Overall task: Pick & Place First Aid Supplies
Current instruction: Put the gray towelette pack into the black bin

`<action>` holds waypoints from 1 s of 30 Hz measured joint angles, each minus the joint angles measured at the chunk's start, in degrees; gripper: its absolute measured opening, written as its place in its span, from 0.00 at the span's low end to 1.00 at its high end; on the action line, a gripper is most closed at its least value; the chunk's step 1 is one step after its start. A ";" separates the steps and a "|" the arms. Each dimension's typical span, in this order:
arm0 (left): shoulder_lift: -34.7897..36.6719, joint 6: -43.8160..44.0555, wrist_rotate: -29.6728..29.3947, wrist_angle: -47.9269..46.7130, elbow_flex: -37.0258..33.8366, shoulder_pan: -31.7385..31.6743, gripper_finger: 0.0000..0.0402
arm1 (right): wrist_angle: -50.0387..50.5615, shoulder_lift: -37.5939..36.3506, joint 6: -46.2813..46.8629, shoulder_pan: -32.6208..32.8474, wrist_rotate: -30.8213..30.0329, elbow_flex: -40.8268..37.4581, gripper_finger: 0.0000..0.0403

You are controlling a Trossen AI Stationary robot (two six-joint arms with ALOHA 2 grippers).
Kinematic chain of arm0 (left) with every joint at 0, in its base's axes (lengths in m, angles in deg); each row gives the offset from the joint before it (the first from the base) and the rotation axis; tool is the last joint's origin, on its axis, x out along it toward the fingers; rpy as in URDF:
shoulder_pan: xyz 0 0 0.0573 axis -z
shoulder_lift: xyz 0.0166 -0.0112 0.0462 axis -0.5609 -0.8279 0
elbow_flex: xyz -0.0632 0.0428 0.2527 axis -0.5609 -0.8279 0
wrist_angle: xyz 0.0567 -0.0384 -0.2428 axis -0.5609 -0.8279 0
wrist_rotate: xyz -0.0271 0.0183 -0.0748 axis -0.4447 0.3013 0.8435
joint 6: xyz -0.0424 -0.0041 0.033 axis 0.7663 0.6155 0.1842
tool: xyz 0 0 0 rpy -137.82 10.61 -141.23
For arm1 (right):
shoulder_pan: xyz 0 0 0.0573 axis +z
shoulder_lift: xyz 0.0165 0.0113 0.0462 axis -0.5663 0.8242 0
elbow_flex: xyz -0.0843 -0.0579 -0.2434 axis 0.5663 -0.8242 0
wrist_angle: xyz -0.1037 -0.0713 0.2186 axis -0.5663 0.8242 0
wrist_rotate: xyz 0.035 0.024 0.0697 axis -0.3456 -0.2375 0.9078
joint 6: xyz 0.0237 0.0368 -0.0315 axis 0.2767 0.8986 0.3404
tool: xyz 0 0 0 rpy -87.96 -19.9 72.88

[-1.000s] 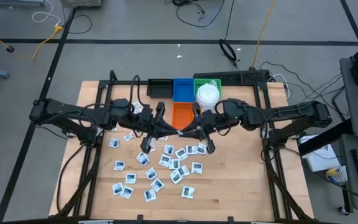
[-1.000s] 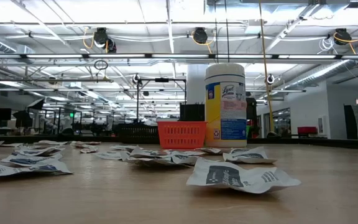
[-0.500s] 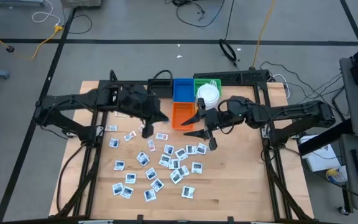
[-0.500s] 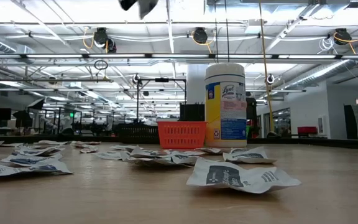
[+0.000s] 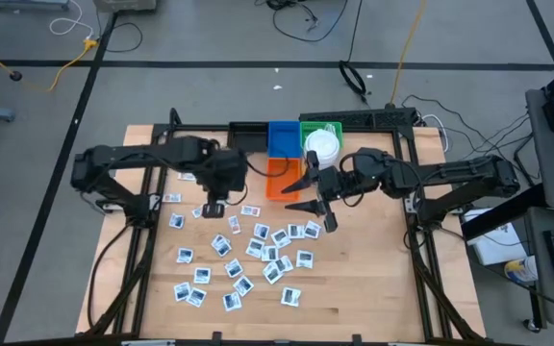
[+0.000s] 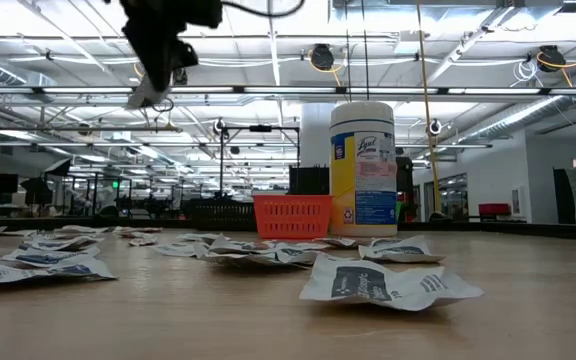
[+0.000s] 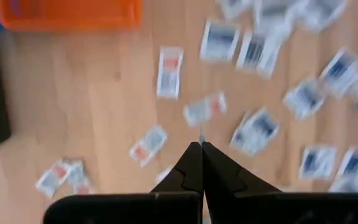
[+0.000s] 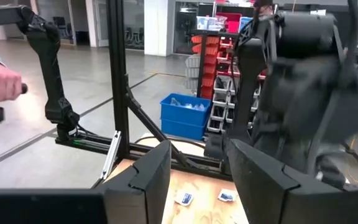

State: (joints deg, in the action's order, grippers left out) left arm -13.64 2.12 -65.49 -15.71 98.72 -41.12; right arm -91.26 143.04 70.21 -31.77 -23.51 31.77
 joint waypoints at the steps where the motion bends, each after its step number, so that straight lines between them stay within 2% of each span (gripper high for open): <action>1: -0.97 -1.11 -0.51 -0.89 0.00 -0.01 0.00 | -0.15 0.00 0.00 0.02 0.01 0.00 0.39; 8: -5.56 -5.16 -1.57 -1.15 0.00 -4.20 0.00 | -2.40 0.00 0.01 0.02 0.01 0.00 0.39; 23: -9.28 0.09 -2.63 1.59 0.00 -32.29 0.00 | -6.18 0.00 -4.48 -0.11 0.01 0.00 0.39; 30: -9.28 2.96 -2.66 1.47 0.00 -39.93 0.00 | -6.15 0.00 -4.48 -0.11 -0.01 0.00 0.39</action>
State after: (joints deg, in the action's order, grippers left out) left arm -22.91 5.08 -68.15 -14.24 98.72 -81.05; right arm -97.42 143.04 65.73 -31.88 -23.52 31.77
